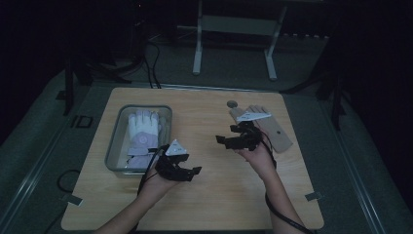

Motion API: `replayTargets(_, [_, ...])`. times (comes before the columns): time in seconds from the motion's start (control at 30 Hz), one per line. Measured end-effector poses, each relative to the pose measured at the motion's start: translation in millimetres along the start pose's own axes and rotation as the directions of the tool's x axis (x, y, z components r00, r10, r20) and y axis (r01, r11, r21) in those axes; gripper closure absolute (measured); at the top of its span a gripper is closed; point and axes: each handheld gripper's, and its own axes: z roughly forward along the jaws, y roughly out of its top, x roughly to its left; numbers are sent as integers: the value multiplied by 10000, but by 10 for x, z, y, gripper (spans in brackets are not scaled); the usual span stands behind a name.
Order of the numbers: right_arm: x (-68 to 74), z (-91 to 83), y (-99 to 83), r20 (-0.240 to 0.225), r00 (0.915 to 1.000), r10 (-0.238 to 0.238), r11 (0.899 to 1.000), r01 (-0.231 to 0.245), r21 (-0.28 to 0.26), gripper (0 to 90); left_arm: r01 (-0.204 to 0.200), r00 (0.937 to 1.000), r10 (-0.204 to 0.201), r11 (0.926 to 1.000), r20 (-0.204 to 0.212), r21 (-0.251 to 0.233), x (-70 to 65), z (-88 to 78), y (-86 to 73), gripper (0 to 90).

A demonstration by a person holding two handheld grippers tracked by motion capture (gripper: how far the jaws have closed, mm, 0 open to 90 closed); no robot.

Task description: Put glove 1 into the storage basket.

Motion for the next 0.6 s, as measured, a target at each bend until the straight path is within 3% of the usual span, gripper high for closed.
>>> replayTargets(0.17, [-218, -66, -91, 634, 9977, -258, 9994, 243, 233, 315, -444, 9988, 440, 9988, 226, 194, -71, 102, -102, 167])
replayTargets(0.3, [-360, -93, -166, 1039, 9943, -234, 9991, 195, 388, 346, -755, 9971, 754, 9971, 15, 103, -108, 154, -182, 126])
replayTargets(0.33, [-473, -122, -219, 1304, 9915, 33, 9995, -72, 296, 369, -669, 9977, 669, 9977, 54, -65, -111, 167, -208, 113])
replayTargets(0.4, [-564, -134, -253, 1584, 9872, 188, 9993, -239, 303, 369, -629, 9979, 631, 9979, 117, -150, -108, 189, -258, 103])
replayTargets(0.6, [-784, -85, -302, 2367, 9716, -7, 9984, -126, 548, 407, -618, 9978, 632, 9961, 210, -623, -103, 208, -412, 60])
